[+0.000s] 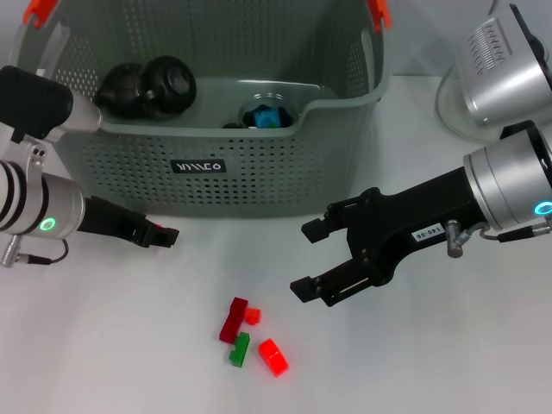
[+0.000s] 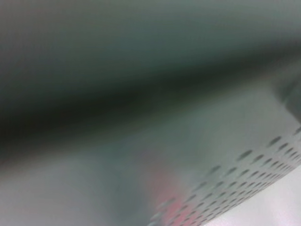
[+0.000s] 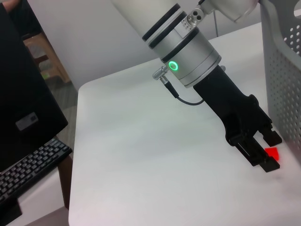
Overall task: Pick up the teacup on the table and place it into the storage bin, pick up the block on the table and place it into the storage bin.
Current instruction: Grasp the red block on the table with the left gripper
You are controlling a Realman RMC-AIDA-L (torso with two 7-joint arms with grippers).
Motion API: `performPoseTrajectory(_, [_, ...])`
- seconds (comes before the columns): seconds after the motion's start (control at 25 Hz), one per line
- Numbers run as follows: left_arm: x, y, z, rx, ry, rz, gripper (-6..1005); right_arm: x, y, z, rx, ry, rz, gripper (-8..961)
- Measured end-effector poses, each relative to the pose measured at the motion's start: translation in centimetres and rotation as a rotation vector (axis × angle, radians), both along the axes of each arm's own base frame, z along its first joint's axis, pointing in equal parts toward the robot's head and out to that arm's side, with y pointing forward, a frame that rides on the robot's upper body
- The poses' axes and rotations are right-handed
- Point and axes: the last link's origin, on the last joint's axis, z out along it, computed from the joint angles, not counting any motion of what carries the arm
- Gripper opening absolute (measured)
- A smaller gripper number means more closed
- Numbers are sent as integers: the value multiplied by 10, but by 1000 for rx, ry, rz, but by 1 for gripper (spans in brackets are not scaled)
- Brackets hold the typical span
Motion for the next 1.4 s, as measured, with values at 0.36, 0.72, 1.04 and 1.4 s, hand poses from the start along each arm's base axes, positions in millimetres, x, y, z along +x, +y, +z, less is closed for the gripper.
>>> performPoseTrajectory(0.36, [0,1,0,4,2,-3,569,0,0,0,2,0,-1,917])
performPoseTrajectory(0.72, [0,0,0,-2,-1,2,351,0,0,0,3,0,-1,916])
performPoseTrajectory(1.04, [-1,-2,1,-15,-4,8,180,0,0,0,1,1,-1,917])
performPoseTrajectory(1.4, [1,-9,7,-67,-12,9,181,0,0,0,-1,1,-4,917])
